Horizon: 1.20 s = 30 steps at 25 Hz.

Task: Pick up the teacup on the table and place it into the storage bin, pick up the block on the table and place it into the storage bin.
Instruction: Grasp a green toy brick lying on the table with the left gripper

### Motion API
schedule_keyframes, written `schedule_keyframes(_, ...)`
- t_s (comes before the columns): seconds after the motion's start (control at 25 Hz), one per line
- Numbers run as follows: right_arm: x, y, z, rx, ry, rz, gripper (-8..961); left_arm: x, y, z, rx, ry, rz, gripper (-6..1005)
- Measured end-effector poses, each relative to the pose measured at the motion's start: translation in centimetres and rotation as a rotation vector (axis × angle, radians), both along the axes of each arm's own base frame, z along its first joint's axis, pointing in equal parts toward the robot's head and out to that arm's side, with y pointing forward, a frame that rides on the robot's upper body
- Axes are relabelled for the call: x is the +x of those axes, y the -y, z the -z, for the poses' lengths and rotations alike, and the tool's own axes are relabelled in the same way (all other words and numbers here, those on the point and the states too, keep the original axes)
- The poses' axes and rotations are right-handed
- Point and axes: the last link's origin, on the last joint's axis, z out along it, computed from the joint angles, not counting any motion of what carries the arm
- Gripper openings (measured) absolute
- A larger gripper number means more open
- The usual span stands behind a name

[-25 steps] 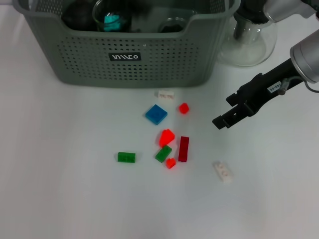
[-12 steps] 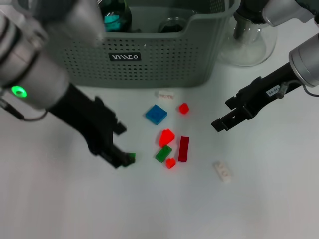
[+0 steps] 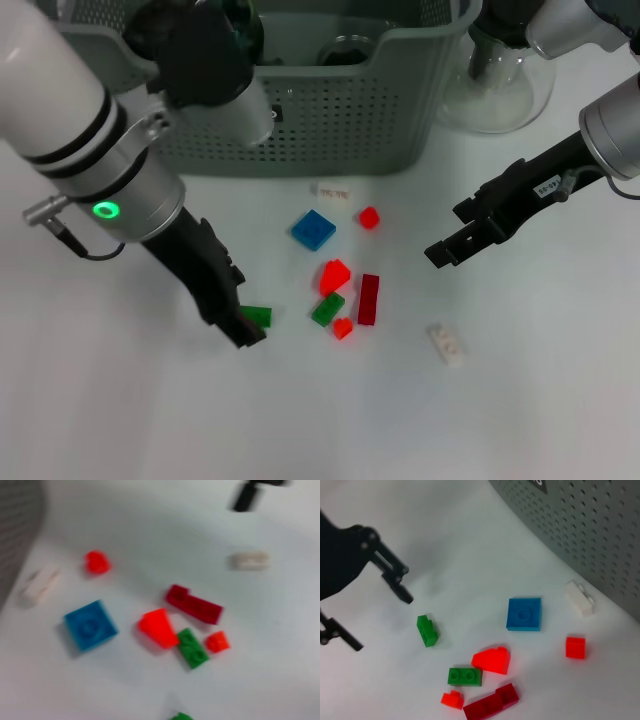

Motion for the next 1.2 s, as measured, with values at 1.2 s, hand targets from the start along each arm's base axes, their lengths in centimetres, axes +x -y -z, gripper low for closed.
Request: schedule_keyframes(1.2, 0.0, 0.0, 0.0, 0.002, 0.001, 0.001, 897, -1.8, -1.0, 3.8, -0.030, -0.012, 0.173, 707)
